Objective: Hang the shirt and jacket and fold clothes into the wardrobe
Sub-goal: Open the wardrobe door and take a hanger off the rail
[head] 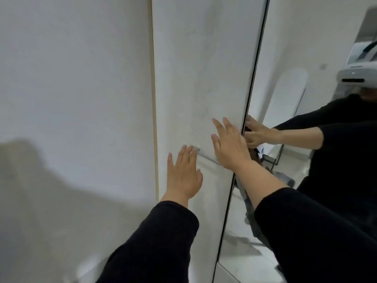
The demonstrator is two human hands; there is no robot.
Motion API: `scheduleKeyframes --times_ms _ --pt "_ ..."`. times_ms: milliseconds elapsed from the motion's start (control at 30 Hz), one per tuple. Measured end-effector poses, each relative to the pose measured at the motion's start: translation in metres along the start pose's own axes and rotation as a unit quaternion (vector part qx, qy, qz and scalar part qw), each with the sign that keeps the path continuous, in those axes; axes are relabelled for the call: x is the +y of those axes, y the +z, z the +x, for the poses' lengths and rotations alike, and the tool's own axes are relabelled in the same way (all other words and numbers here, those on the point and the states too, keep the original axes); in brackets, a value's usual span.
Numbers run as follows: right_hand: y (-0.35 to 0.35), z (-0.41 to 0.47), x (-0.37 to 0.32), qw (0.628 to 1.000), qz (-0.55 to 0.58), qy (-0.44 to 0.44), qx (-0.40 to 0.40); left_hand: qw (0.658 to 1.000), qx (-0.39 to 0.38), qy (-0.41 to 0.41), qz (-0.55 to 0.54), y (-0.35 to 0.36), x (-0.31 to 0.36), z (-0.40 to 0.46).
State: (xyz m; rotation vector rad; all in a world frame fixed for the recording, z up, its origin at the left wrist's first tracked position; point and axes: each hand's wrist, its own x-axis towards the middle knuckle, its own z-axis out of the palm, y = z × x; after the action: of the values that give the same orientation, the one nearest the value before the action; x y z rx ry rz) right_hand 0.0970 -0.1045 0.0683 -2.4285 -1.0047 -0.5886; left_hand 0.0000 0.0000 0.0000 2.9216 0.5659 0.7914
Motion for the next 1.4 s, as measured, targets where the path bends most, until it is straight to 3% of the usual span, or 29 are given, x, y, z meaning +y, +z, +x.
scheduleKeyframes --times_ms 233,400,567,667,800,900,1033,1233,1400 --pt "0.047 -0.008 0.038 0.974 -0.2 -0.091 0.051 0.991 -0.13 0.012 -0.009 0.045 0.017 0.041" --pt "0.057 -0.006 0.058 0.957 -0.232 -0.155 0.077 0.993 -0.116 0.026 -0.01 0.059 0.027 0.053" --pt "0.053 -0.008 0.055 0.97 -0.157 -0.162 0.088 0.994 -0.102 0.028 0.003 0.051 0.031 0.051" --pt "0.045 -0.012 0.045 0.973 -0.072 -0.159 0.153 0.996 -0.086 0.028 0.013 0.04 0.032 0.045" --pt "0.037 -0.015 0.019 0.947 0.005 -0.185 0.263 0.997 -0.065 0.038 0.026 0.031 0.011 0.026" --pt "0.028 -0.016 -0.012 0.932 0.094 -0.112 0.33 0.996 -0.077 0.039 0.036 0.017 -0.005 0.011" --pt "0.018 -0.019 -0.056 0.938 0.286 0.022 0.195 0.996 -0.064 0.024 0.058 -0.002 -0.029 -0.014" --pt "0.015 -0.036 -0.115 0.96 0.242 -0.062 0.123 0.992 -0.09 -0.052 0.077 -0.035 -0.072 -0.057" --pt "0.018 -0.03 -0.158 0.976 0.185 -0.112 0.024 0.995 0.006 -0.053 0.089 -0.092 -0.109 -0.068"
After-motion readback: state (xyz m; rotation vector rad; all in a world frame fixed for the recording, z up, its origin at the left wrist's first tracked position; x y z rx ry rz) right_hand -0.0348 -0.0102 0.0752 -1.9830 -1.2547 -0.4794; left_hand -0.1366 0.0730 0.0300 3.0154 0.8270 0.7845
